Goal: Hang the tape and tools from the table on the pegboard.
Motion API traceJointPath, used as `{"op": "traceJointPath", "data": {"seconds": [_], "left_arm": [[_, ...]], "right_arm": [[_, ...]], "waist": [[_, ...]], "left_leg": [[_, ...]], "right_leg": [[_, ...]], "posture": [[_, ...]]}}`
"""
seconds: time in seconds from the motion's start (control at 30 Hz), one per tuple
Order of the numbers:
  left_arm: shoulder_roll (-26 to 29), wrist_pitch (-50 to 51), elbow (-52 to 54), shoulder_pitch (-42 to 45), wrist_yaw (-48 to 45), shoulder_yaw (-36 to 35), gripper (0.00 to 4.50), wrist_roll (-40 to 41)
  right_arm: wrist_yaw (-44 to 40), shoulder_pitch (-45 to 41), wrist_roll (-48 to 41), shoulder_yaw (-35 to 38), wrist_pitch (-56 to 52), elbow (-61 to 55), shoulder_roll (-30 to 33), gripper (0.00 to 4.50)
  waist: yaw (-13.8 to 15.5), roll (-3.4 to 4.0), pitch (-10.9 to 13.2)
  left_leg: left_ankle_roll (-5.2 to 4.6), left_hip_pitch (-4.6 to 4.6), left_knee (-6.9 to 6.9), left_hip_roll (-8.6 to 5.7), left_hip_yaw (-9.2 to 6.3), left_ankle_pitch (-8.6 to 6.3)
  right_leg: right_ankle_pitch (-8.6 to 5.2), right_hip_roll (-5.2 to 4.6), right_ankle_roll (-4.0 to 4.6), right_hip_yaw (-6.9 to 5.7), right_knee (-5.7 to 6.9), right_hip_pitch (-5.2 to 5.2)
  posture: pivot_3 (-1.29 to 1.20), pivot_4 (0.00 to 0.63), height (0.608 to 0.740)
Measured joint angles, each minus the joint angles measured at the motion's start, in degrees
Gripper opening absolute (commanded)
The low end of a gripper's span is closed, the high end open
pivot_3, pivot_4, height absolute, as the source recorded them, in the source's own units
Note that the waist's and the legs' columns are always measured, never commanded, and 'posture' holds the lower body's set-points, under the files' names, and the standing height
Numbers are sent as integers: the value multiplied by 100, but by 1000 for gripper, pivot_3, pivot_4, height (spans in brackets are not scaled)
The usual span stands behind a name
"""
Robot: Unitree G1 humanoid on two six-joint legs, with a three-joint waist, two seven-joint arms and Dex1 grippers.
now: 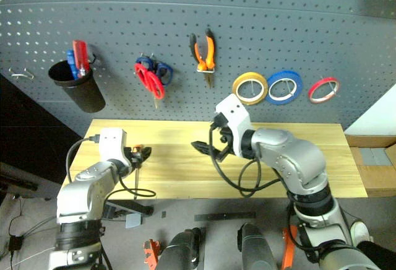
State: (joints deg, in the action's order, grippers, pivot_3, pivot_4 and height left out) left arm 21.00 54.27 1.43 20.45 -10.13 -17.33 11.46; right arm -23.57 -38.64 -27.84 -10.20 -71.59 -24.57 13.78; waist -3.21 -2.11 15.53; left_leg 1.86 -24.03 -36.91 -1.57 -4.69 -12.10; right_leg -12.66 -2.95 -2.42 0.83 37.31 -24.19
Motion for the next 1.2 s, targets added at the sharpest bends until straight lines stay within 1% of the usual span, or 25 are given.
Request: {"op": "traceJointPath", "data": {"seconds": [0.1,0.23,0.37,0.5,0.6,0.7,0.73,0.83,0.9,0.93,1.1,1.2], "left_arm": [[12,511,-558,445,185,-243,3619,30],[60,617,-1546,891,185,-204,3619,25],[228,385,-2489,1173,171,-115,3619,-31],[378,-56,-3429,1436,212,-107,3619,-115],[459,-373,-3919,1657,253,-125,3619,-126],[459,-668,-4288,1829,272,-128,3066,-126],[459,-769,-4381,1863,264,-117,2795,-127],[460,-994,-4498,1876,189,-109,1756,-119],[460,-1050,-4493,1848,153,-109,1129,-106],[472,-1063,-4454,1815,140,-114,901,-86],[464,-984,-3772,1325,81,-212,906,85],[320,-849,-2599,762,107,-491,906,388]], "right_arm": [[142,-64,-38,-40,-252,-4,-165,4500],[214,-394,-37,-74,-381,178,-256,4500],[201,-617,-36,-147,-389,410,-252,4500],[105,-810,-35,-282,-367,539,-230,4500],[89,-889,-34,-324,-319,586,-241,4500],[88,-941,-25,-349,-249,626,-244,4500],[88,-941,-21,-353,-242,636,-243,4500],[81,-944,5,-369,-215,671,-205,4500],[55,-954,15,-422,-166,677,-127,4500],[35,-958,16,-441,-146,677,-106,4500],[-26,-969,49,-494,34,643,12,4500],[-235,-963,220,-690,578,358,335,4500]], "waist": [[1,2,6],[-25,1,16],[-61,1,22],[-117,-1,41],[-120,-1,42],[-121,-1,42],[-124,-1,42],[-138,-1,42],[-146,-1,42],[-152,-1,42],[-161,-1,42],[-161,-1,41]], "left_leg": [[0,0,0,-6,2,0],[0,1,6,-2,4,0],[0,1,17,-1,6,0],[0,-2,21,-1,4,-1],[1,-2,23,-3,0,-1],[1,-2,23,-6,-2,-1],[1,-2,24,-6,-4,-1],[1,-2,27,-5,-6,-1],[1,-2,29,-5,-6,-1],[1,-2,30,-5,-7,-1],[2,-3,45,0,-8,-1],[4,-20,55,4,-8,-1]], "right_leg": [[0,-3,-1,1,-1,0],[0,-2,0,1,-1,-4],[0,-3,0,3,-2,-10],[1,-7,1,3,-3,-15],[1,-10,1,4,-4,-15],[1,-13,0,5,-6,-15],[1,-14,0,6,-6,-15],[1,-14,0,7,-6,-17],[1,-14,0,8,-7,-18],[1,-14,0,8,-9,-19],[1,-18,1,15,-16,-27],[2,-24,2,16,-19,-48]], "posture": [[-101,295,740],[-110,300,740],[-126,303,740],[-125,303,740],[-127,301,740],[-130,299,740],[-133,297,740],[-137,293,740],[-135,289,740],[-134,287,740],[-129,279,740],[-133,274,740]]}}
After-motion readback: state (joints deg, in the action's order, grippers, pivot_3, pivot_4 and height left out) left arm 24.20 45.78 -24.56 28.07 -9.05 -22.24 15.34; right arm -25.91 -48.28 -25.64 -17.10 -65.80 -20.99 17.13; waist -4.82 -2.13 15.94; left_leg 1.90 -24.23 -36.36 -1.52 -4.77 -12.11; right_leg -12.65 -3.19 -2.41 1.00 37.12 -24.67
